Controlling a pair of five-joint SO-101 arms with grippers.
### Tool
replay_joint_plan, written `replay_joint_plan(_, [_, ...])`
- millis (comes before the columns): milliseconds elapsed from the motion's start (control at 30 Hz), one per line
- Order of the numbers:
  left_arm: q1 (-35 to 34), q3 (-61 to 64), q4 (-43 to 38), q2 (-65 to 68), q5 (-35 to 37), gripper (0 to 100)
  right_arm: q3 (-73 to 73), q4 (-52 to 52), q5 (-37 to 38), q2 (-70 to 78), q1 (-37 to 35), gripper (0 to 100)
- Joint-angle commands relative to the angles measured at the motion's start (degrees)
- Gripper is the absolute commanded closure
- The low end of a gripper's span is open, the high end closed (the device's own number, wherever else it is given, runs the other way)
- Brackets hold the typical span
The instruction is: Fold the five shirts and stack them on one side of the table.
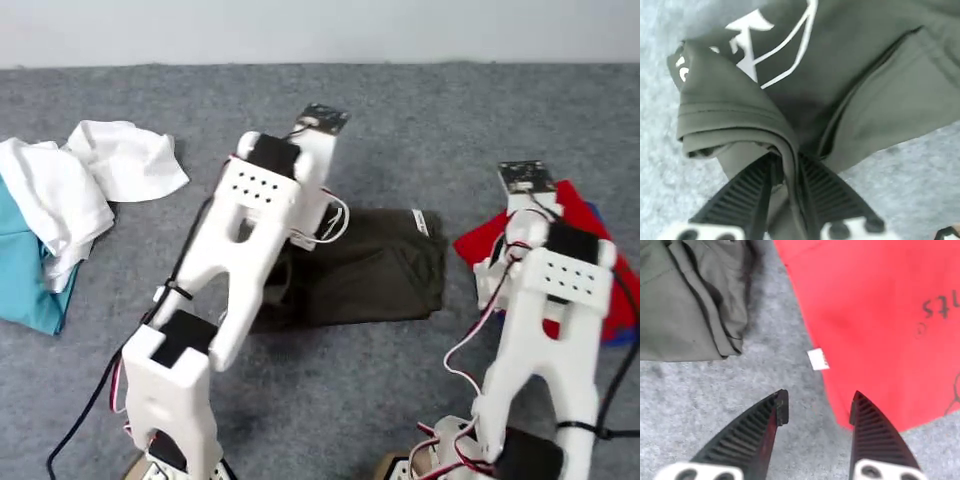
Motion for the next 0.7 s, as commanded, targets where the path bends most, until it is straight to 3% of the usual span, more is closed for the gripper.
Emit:
replay_joint_plan(0, [3.3, -5.8, 1.1, -1.3, -0.6, 99, -0.6, 0.7, 0.7, -2.2, 2.4, 79.0])
replay_joint_plan(433, [10.5, -39.9, 1.3, 27.0, -0.6, 99, -0.5, 0.8, 0.6, -2.2, 3.3, 79.0])
replay_joint_plan(667, [15.3, -41.5, 1.4, 28.7, -0.6, 99, -0.5, 0.8, 0.7, -2.2, 3.4, 79.0])
